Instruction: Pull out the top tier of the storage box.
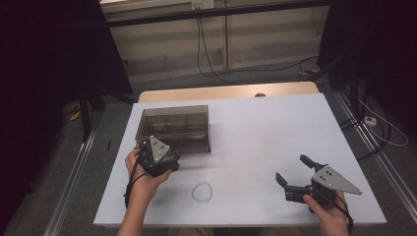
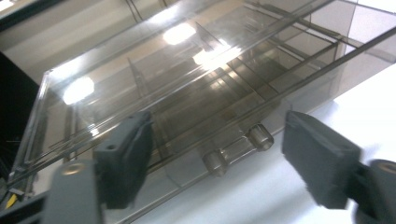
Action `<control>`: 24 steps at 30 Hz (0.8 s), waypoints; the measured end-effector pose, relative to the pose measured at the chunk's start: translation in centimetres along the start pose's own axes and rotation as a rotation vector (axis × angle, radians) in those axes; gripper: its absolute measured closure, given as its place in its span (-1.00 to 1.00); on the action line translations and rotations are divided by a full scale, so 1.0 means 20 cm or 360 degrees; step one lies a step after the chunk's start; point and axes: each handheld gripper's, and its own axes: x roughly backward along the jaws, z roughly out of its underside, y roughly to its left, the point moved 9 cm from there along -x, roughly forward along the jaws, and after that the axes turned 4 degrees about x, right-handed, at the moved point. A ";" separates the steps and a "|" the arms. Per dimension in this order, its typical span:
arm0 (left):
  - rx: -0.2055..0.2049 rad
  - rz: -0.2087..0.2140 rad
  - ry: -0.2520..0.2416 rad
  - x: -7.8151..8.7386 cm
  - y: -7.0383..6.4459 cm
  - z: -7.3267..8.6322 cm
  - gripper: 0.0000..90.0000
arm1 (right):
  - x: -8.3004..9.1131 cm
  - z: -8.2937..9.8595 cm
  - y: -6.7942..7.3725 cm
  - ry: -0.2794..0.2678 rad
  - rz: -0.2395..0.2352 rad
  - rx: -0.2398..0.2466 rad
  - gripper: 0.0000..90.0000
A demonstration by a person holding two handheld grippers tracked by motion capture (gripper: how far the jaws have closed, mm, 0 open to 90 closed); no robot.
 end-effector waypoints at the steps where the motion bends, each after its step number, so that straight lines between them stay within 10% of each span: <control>1: 0.0000 0.0015 -0.0002 -0.01 0.00 0.00 -0.55 | 0.00 0.00 0.00 0.0002 -0.0001 -0.0002 -0.96; 9: -0.0013 0.0079 0.0037 -0.05 0.00 0.01 -0.65 | 0.00 0.01 0.00 0.0009 0.0004 -0.0004 -0.96; 24: -0.0074 0.0043 0.0059 0.01 0.00 -0.01 -0.17 | 0.00 0.00 -0.01 0.0002 0.0002 -0.0020 -0.96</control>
